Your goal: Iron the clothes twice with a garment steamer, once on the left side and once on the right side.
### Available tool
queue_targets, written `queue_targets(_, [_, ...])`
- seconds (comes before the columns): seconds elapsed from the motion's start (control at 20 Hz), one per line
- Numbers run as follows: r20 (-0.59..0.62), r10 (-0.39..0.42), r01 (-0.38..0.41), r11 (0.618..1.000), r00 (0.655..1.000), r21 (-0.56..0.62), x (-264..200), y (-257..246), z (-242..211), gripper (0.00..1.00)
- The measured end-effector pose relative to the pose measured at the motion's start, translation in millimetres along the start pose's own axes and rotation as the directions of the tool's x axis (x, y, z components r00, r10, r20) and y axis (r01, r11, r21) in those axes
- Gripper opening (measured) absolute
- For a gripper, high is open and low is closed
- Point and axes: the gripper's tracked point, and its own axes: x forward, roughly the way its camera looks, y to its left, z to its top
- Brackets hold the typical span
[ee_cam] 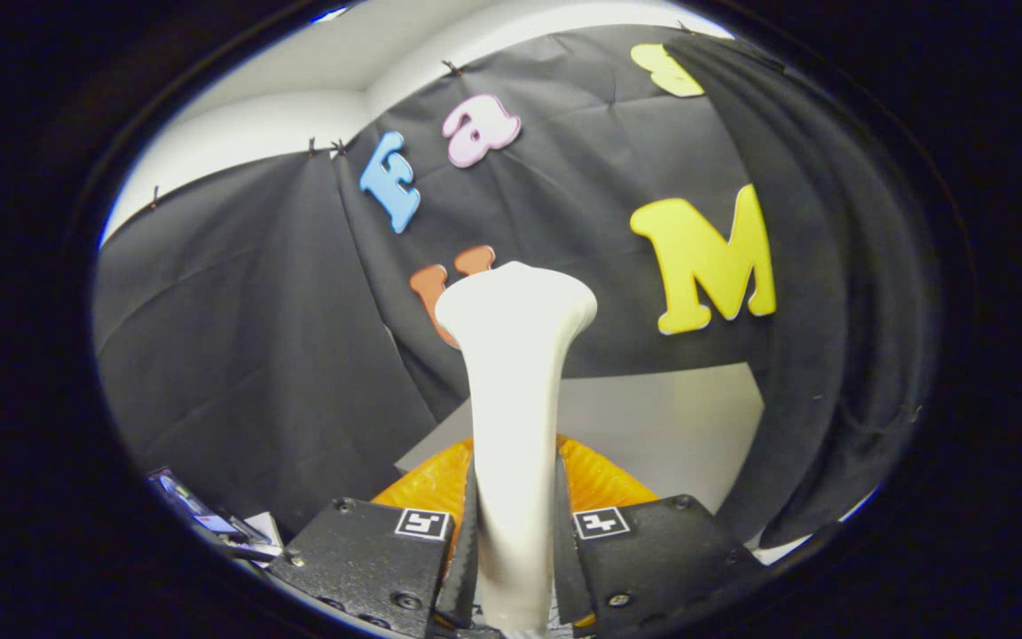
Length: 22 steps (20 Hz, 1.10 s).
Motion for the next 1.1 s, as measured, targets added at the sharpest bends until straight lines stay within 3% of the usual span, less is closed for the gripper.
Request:
queue_targets(0.25, [0.144, -0.049, 0.053, 0.998, 0.988, -0.024, -96, -2, 59, 0.38])
queue_targets(0.6, [0.270, -0.187, 0.189, 0.982, 0.944, 0.018, -196, -55, 118, 0.38])
queue_targets(0.8, [0.314, -0.251, 0.254, 0.967, 0.915, 0.034, -218, -90, 148, 0.38])
queue_targets(1.1, [0.353, -0.292, 0.303, 0.953, 0.889, 0.025, -215, -135, 192, 0.38])
